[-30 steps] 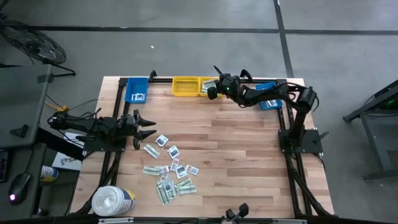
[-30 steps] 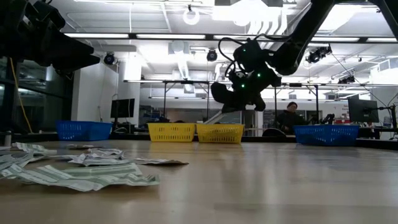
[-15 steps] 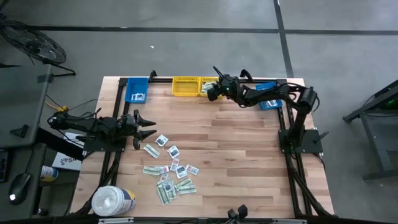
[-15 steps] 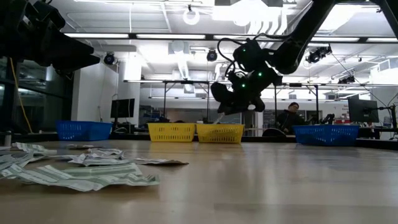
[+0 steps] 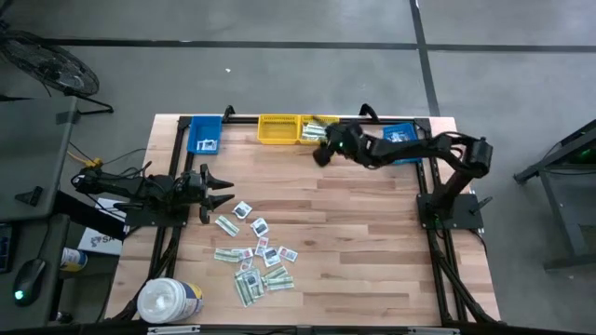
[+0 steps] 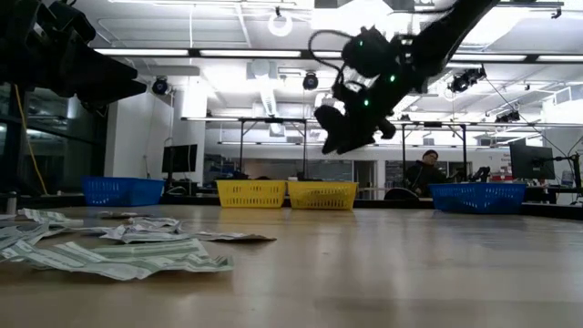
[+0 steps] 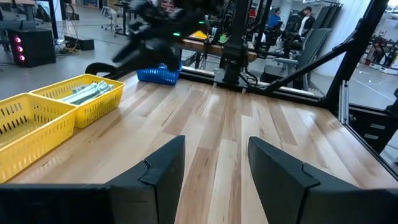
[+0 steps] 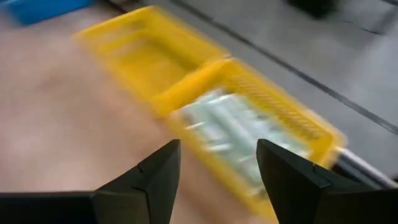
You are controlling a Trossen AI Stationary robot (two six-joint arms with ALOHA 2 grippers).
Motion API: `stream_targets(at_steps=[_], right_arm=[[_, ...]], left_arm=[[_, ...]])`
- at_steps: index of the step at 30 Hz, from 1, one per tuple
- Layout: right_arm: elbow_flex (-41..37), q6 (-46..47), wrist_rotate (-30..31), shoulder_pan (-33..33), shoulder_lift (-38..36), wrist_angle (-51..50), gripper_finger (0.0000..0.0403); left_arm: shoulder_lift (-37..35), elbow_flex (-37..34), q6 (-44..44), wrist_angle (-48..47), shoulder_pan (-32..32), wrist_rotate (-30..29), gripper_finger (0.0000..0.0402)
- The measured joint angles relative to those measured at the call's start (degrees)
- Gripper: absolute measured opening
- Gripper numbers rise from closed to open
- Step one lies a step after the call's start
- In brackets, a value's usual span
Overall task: Pick & Place First Aid Supplies
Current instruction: Put the orange ointment pack into the left yellow bin
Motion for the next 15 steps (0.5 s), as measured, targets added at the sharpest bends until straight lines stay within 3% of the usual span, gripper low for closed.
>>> stream_targets(at_steps=[8,15], right_arm=[[-0.1,-7.2,-11.6,12.7,-0.8,-3.9,0.0201],[0.6,-13.2,-15.8,22.2,-0.6,-6.9,0.0197]], left_arm=[[0.0,0.0,0.0,0.0,0.0,0.0,0.0177],[0.0,0.0,0.0,0.0,0.0,0.0,0.0177]])
